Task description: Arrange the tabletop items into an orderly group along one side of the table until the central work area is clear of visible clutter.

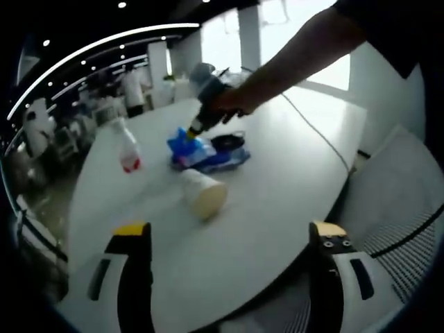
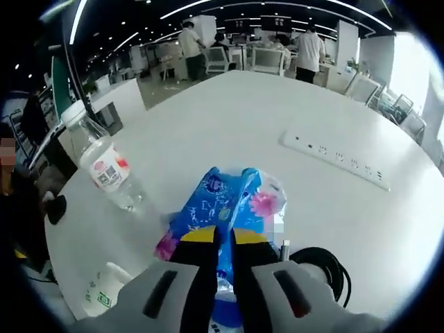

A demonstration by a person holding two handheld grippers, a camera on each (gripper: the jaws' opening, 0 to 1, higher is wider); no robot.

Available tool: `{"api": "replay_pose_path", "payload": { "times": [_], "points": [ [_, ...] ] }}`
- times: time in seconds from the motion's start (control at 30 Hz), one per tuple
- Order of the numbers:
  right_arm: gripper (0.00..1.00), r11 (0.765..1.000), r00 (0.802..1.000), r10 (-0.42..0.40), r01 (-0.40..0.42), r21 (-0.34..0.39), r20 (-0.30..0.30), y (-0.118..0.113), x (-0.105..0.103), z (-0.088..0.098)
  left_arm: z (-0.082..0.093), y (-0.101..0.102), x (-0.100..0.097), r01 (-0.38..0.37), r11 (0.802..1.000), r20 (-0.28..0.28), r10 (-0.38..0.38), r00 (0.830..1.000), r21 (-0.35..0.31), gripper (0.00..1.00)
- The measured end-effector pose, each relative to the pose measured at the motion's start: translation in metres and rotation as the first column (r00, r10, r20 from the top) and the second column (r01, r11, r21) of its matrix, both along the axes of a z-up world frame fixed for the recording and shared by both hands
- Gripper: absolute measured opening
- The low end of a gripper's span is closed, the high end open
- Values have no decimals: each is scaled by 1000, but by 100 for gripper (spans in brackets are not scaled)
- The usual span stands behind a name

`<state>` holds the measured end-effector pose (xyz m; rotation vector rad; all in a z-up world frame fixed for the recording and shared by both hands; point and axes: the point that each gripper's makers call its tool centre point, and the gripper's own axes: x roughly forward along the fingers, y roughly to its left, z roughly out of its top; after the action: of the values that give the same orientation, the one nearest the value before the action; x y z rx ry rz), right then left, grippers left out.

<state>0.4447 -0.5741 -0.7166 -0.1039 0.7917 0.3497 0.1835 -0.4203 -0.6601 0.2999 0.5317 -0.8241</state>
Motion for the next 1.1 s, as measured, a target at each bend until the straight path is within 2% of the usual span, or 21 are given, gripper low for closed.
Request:
{"api": "replay_pose_path", "payload": {
  "times": [0.3,0.7,1.1],
  "points": [
    [0,999,999,-29,29,18,14,-3,-1,11,1,0,0,-1,1000,7,1,1000,-6,90],
    [0,1000,999,-19,18,19,51,-6,-6,29,4,-1,1,2,1000,16,-2,1000,-11,90],
    [0,999,996,-11,7,53,87,-8,-23,55,6,-3,2,10,1000,23,-10,1000,-14,90]
  ]
}}
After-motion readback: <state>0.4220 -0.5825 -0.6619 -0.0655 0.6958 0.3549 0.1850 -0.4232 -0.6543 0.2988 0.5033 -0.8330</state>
